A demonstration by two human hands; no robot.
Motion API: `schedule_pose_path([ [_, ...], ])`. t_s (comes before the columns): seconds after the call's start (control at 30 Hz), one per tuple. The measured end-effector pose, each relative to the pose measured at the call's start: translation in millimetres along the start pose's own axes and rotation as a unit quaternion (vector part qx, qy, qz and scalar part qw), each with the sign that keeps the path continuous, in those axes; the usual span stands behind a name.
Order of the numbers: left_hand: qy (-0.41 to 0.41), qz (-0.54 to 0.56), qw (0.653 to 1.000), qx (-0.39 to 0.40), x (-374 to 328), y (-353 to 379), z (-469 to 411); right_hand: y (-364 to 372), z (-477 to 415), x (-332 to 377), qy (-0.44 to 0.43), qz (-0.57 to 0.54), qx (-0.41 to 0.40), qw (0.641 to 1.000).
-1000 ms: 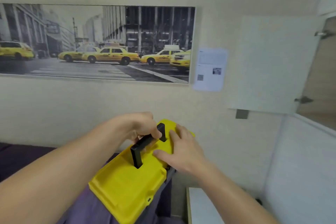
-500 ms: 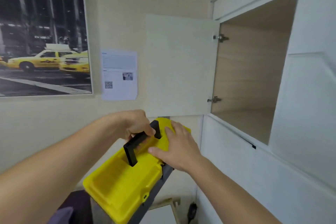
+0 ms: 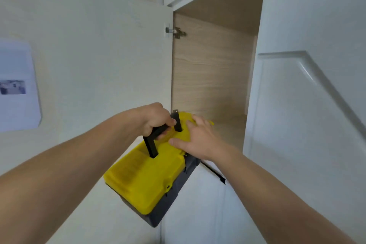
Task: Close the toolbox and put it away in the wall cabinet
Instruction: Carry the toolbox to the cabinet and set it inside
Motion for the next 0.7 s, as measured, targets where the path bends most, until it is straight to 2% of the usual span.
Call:
schedule_pose_path([
  [0.17, 0.046, 0.008, 0.996, 0.080, -32.2, 33.4, -102.7, 9.8, -54.0, -82.7, 0.088, 0.022, 0.031, 0.995],
  [0.37, 0.035, 0.005, 0.983, 0.178, -66.1, 78.0, -210.8, 13.4, -103.3, -167.6, 0.214, 0.057, 0.042, 0.974],
  [0.6, 0.026, 0.033, 0.968, 0.247, -95.1, 134.7, -298.5, 22.3, -113.4, -200.0, 0.273, 0.032, 0.041, 0.961],
  [0.7, 0.066, 0.046, 0.966, 0.246, -108.0, 151.8, -328.7, 26.1, -104.2, -205.3, 0.294, -0.004, 0.049, 0.955],
])
Point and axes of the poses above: each hand's wrist, its own z-axis away from the middle knuckle, its own y-axis out of the palm, x = y × z, the point moved 9 cm from there along -z, towards the middle knuckle, and after that the axes turned 8 degrees about -z, right-handed, at the moved point
